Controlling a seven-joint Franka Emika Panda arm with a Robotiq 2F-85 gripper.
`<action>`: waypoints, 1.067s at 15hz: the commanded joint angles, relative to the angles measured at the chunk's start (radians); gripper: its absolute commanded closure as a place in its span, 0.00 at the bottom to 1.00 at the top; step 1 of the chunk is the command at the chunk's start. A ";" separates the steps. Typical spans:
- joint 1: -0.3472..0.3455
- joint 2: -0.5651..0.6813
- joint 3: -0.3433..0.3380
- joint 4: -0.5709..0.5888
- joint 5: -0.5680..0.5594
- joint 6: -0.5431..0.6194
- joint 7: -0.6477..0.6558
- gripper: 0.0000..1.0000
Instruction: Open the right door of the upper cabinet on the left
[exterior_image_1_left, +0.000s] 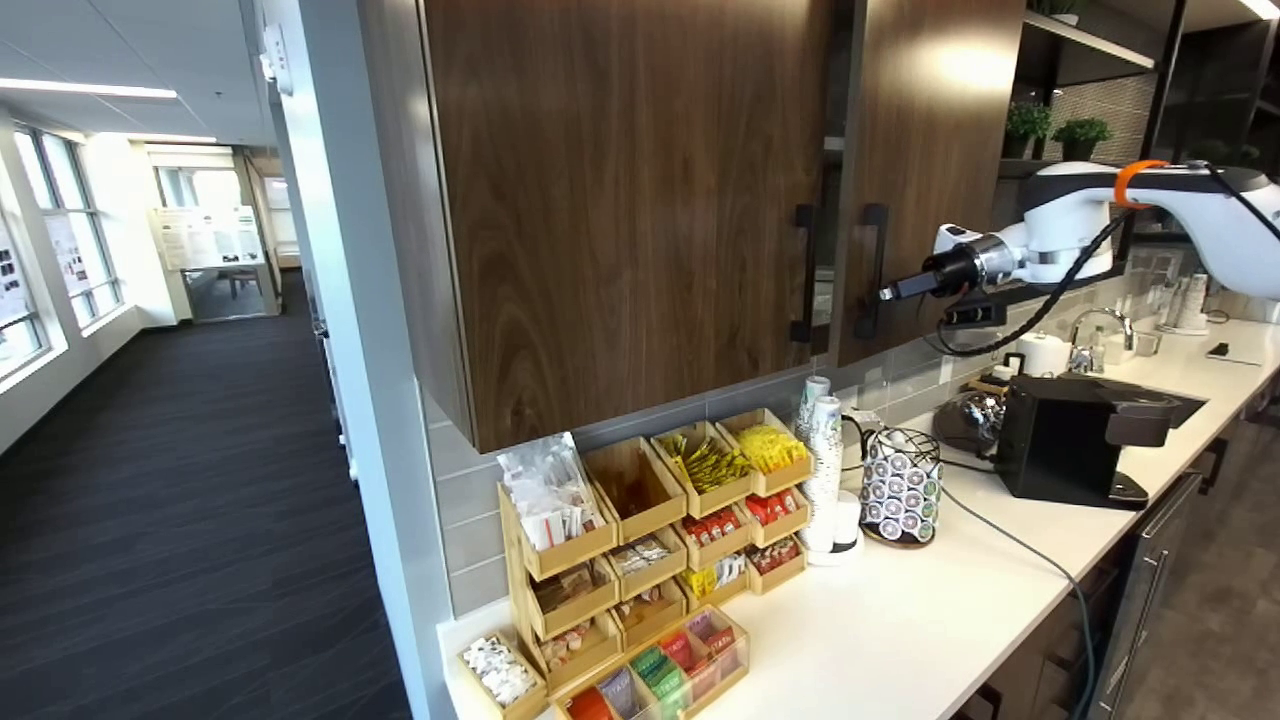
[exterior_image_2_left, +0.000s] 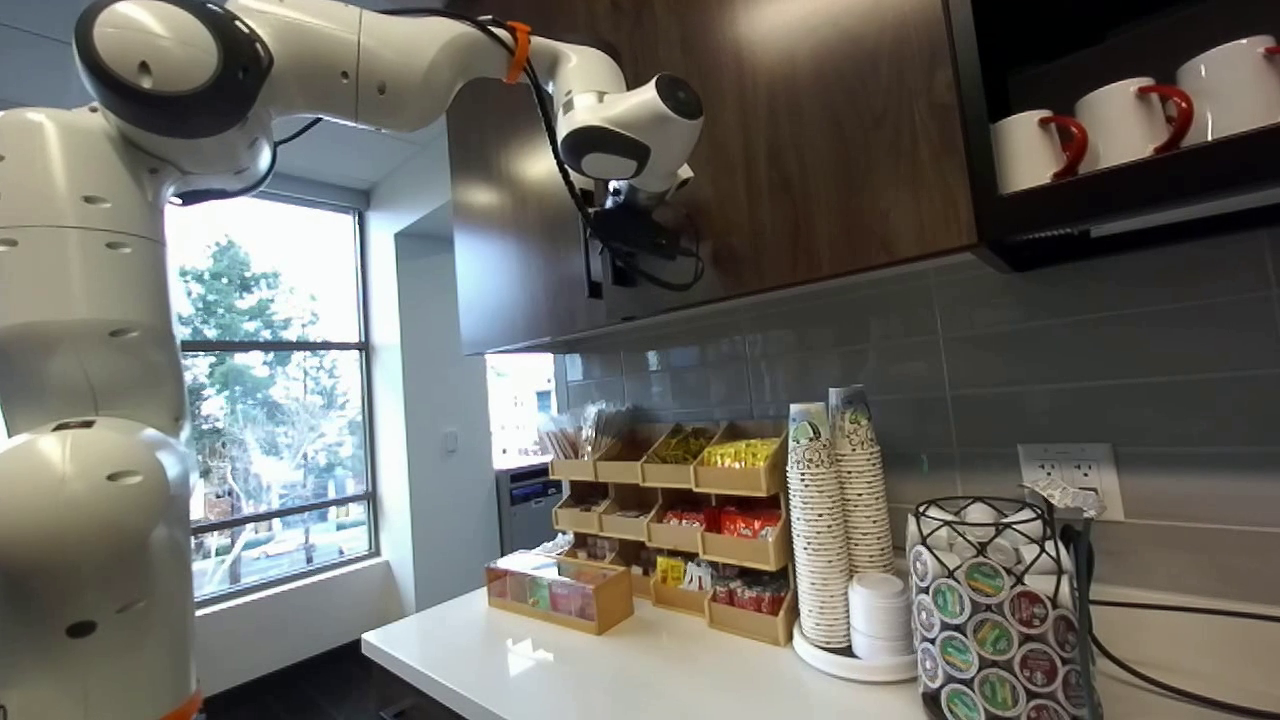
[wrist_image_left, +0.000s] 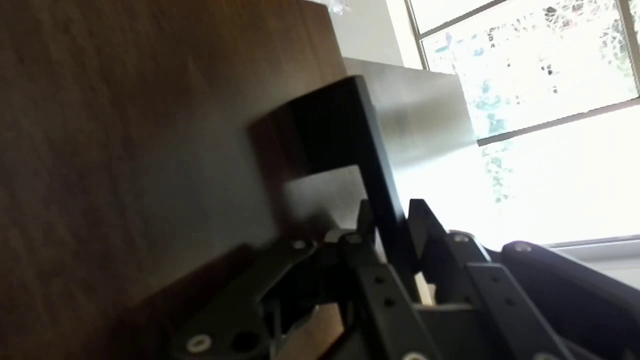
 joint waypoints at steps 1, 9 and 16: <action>-0.030 -0.135 -0.027 -0.108 -0.021 -0.128 -0.020 0.95; -0.095 -0.354 -0.098 -0.288 -0.128 -0.235 -0.076 0.95; -0.172 -0.502 -0.141 -0.369 -0.198 -0.213 -0.081 0.95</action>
